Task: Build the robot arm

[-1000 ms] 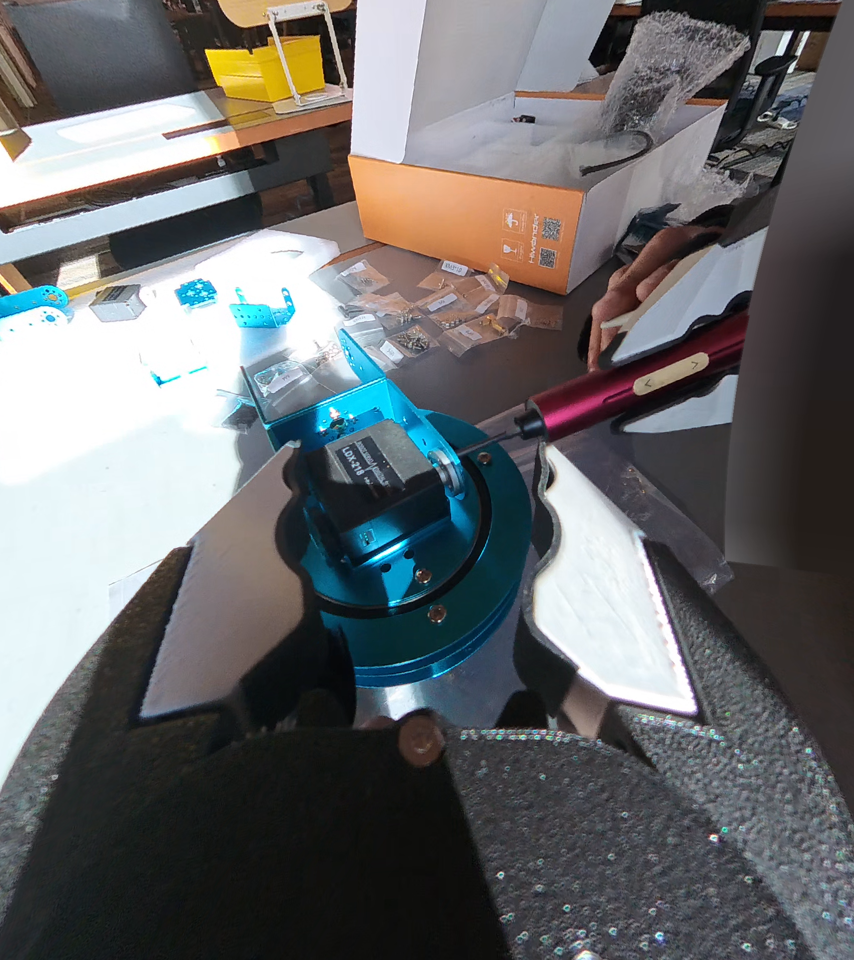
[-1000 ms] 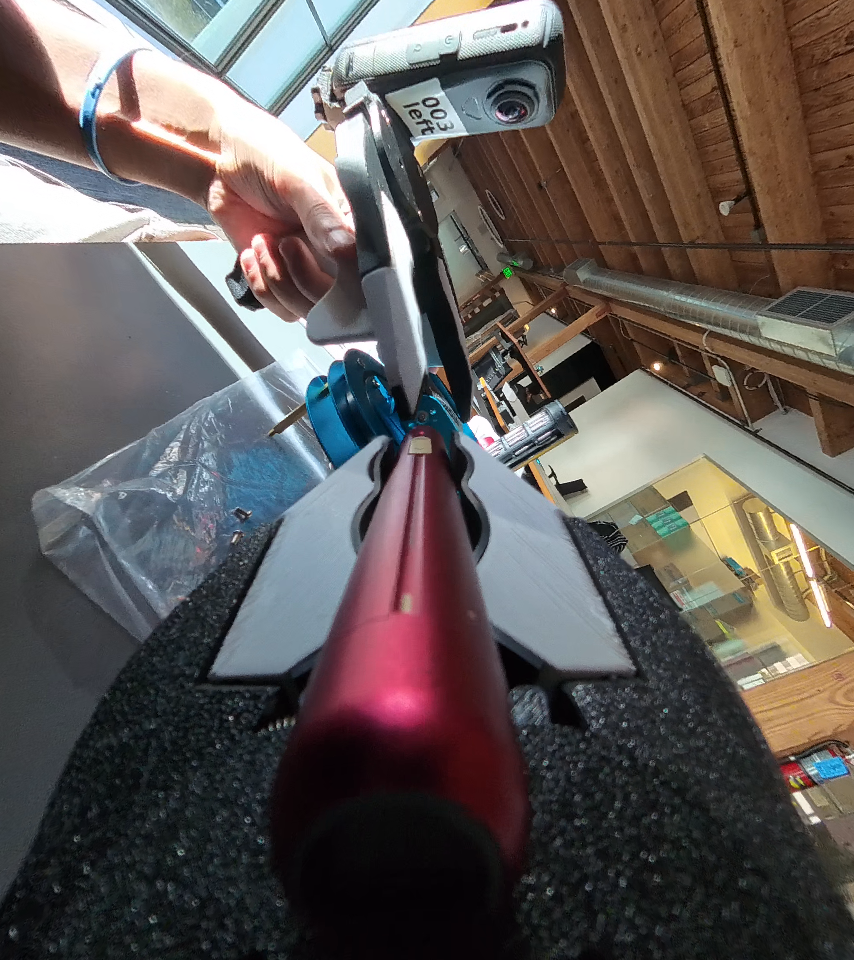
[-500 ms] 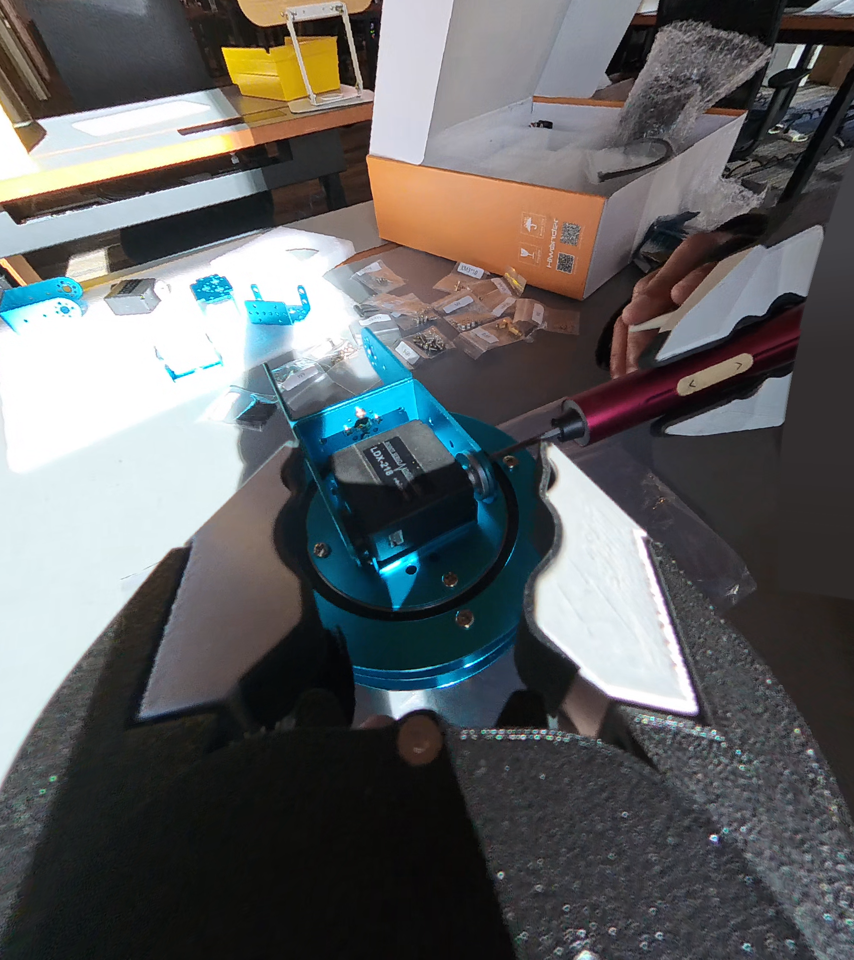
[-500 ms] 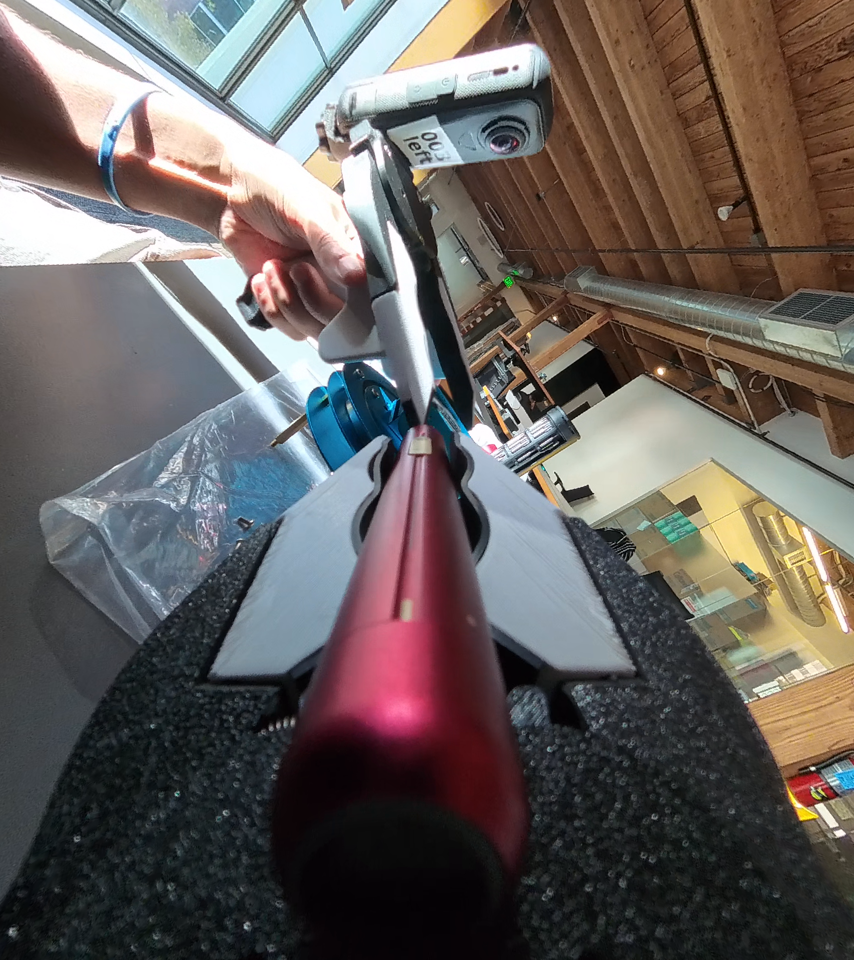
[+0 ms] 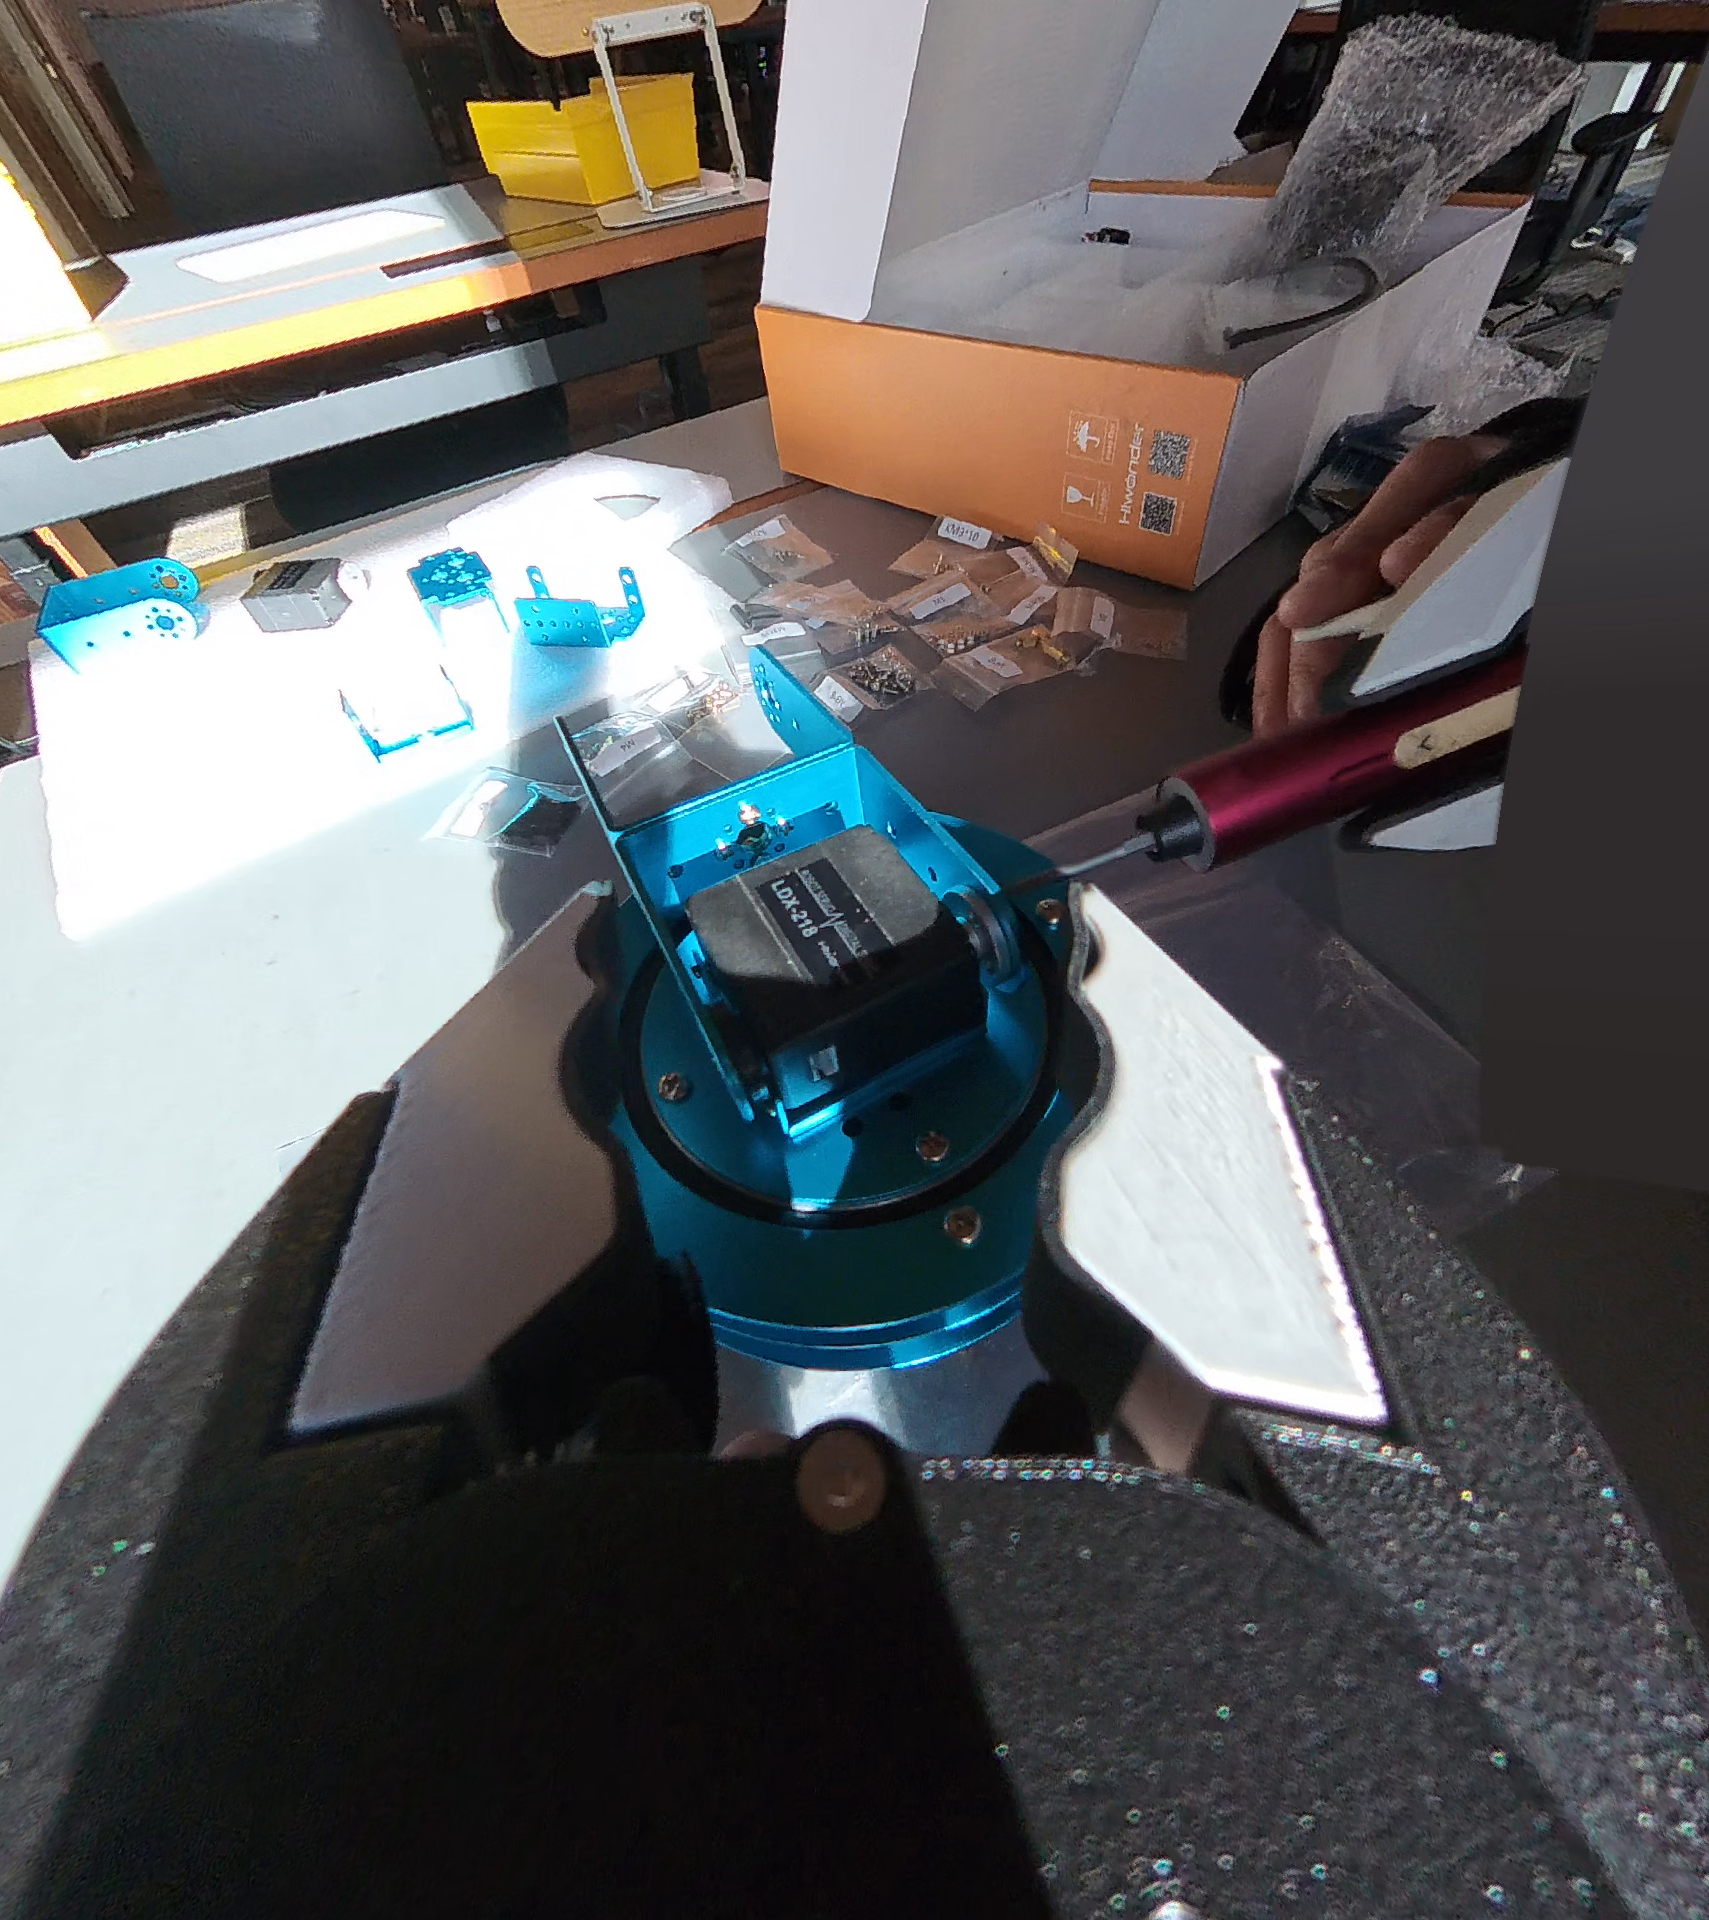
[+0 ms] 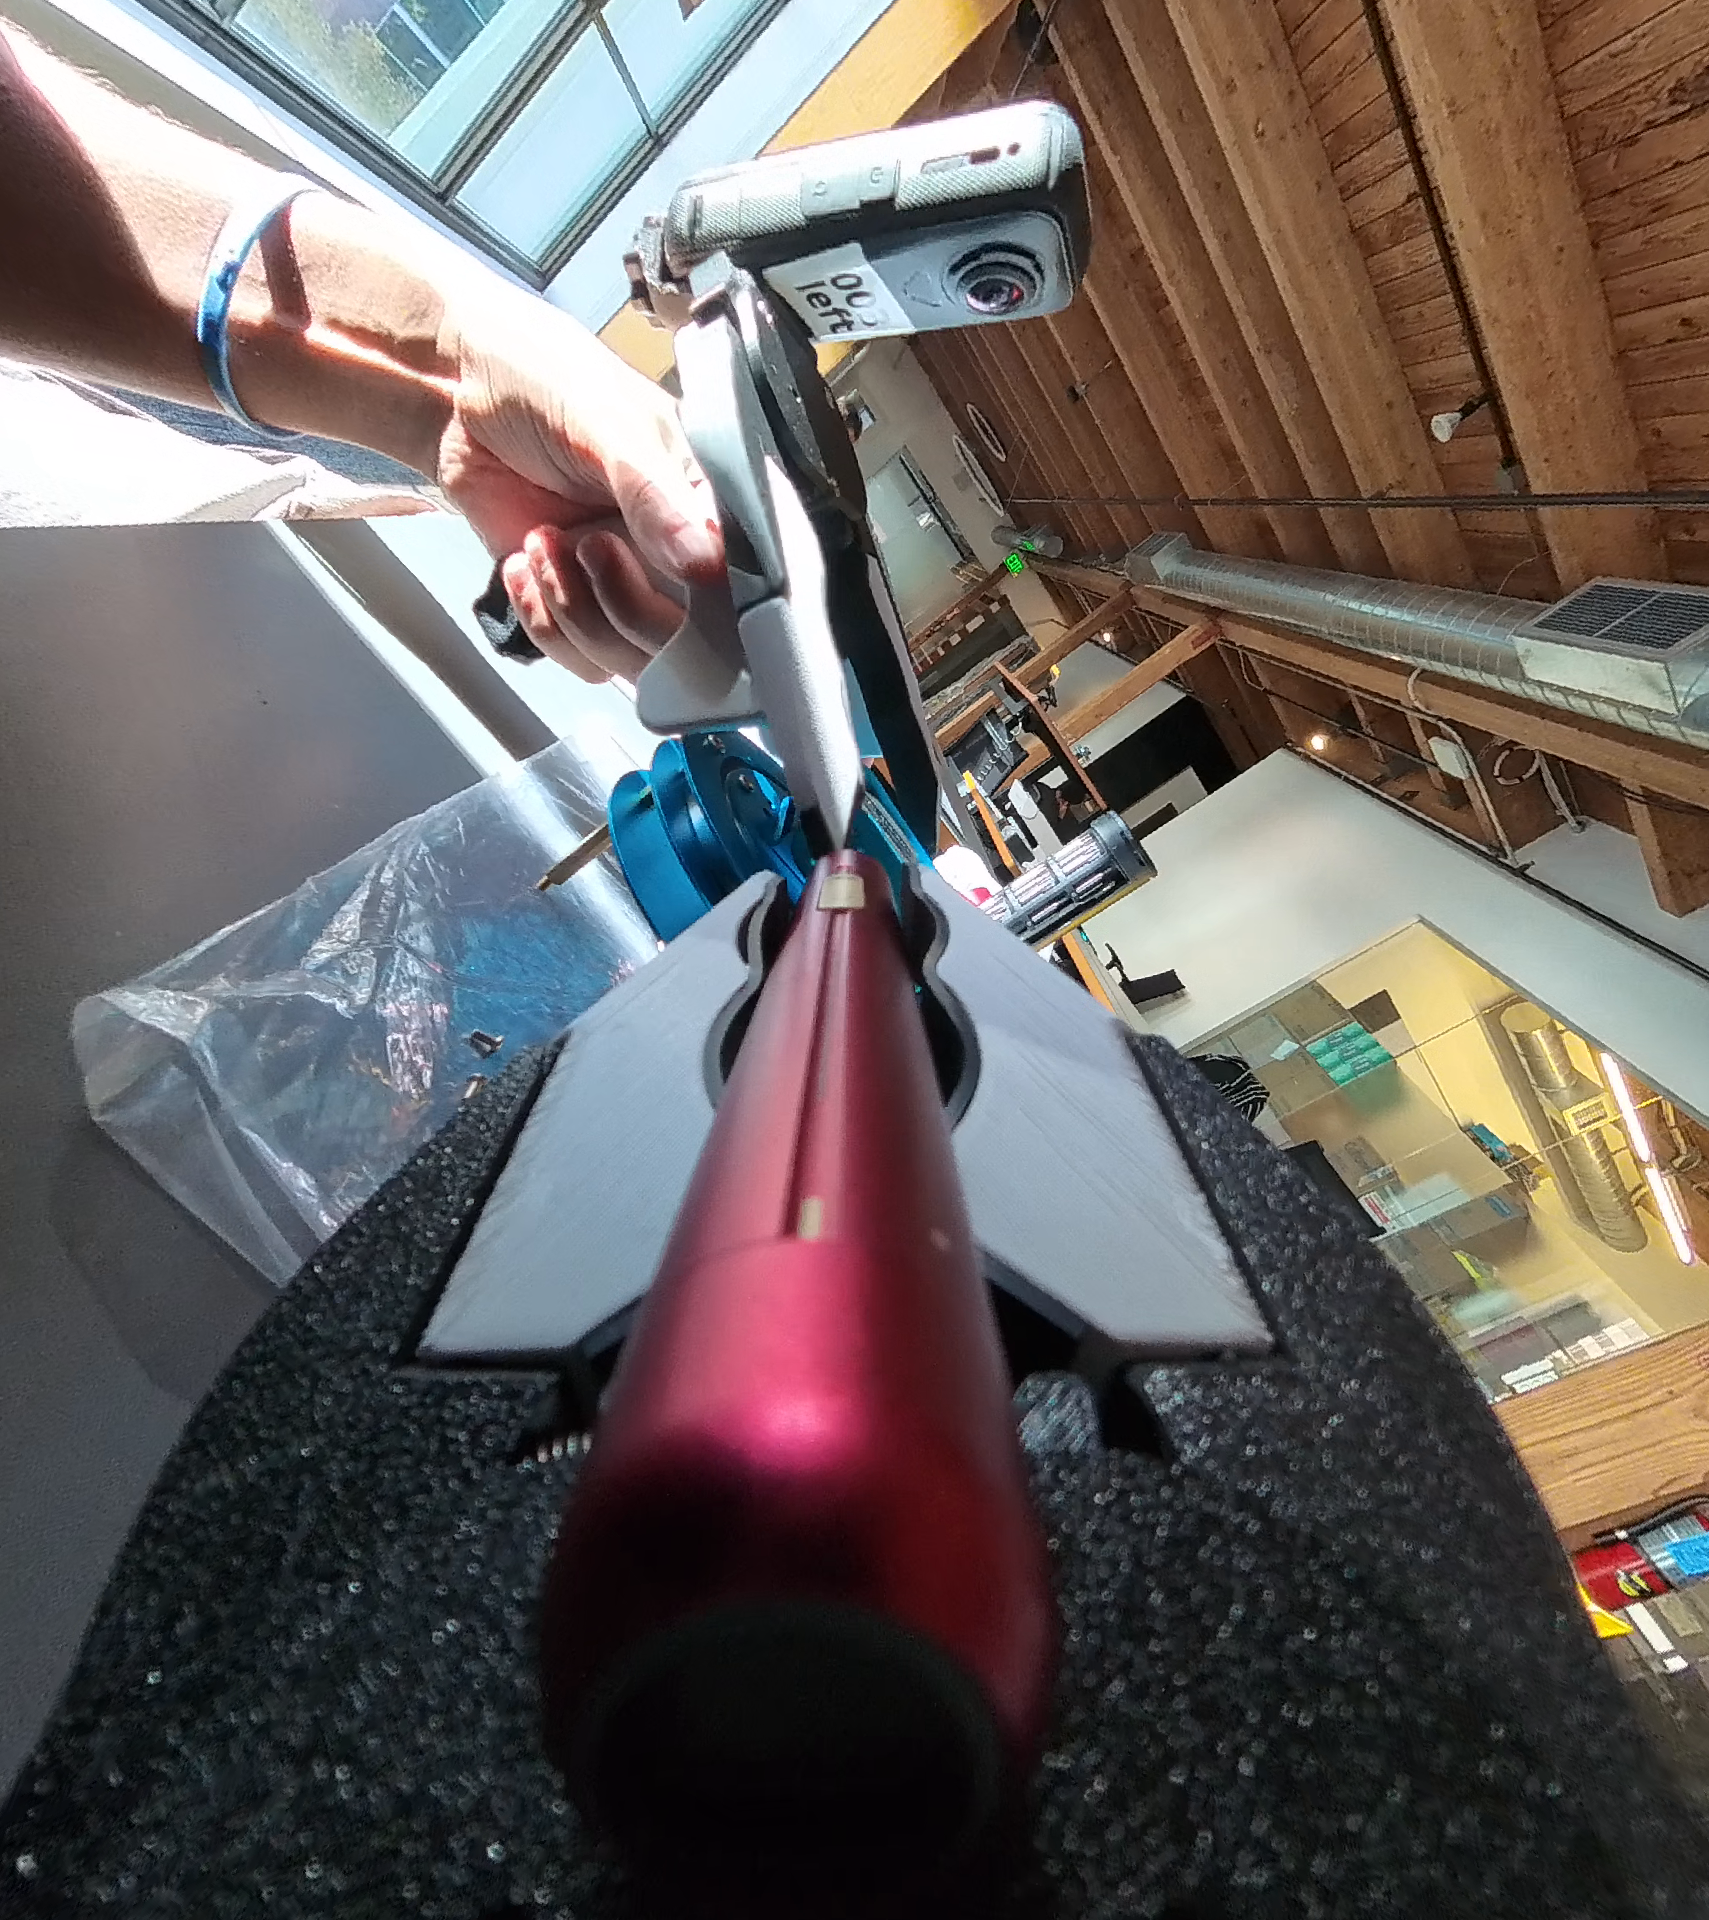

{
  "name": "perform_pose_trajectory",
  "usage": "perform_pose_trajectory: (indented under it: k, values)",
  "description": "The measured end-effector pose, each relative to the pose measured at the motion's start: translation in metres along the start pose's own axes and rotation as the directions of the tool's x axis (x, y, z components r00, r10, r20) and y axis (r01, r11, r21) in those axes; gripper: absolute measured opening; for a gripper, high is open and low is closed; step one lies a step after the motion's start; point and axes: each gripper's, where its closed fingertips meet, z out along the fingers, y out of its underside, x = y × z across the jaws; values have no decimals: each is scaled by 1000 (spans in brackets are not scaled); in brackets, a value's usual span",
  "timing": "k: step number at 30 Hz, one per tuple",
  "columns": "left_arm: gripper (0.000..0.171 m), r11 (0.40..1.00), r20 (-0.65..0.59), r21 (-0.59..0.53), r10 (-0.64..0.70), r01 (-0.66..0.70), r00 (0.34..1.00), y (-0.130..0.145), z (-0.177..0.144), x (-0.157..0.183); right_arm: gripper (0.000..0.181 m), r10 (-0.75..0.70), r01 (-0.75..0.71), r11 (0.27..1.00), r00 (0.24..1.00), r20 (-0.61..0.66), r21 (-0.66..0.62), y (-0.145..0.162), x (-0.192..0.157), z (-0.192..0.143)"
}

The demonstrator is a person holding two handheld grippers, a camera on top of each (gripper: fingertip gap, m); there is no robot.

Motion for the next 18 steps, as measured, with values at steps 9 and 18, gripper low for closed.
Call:
perform_pose_trajectory:
  k: [9, 18]
  values:
    - [85, 998, 17, -31, 48, -47, 999, 3, 3, 4, 22, -27, 27, 1000, 1000, -2, -5, 1, -2, 1]
    - [89, 992, 43, -70, 110, -107, 993, 8, 4, 5, 22, -99, 99, 995, 995, -23, -17, 4, -4, 2]
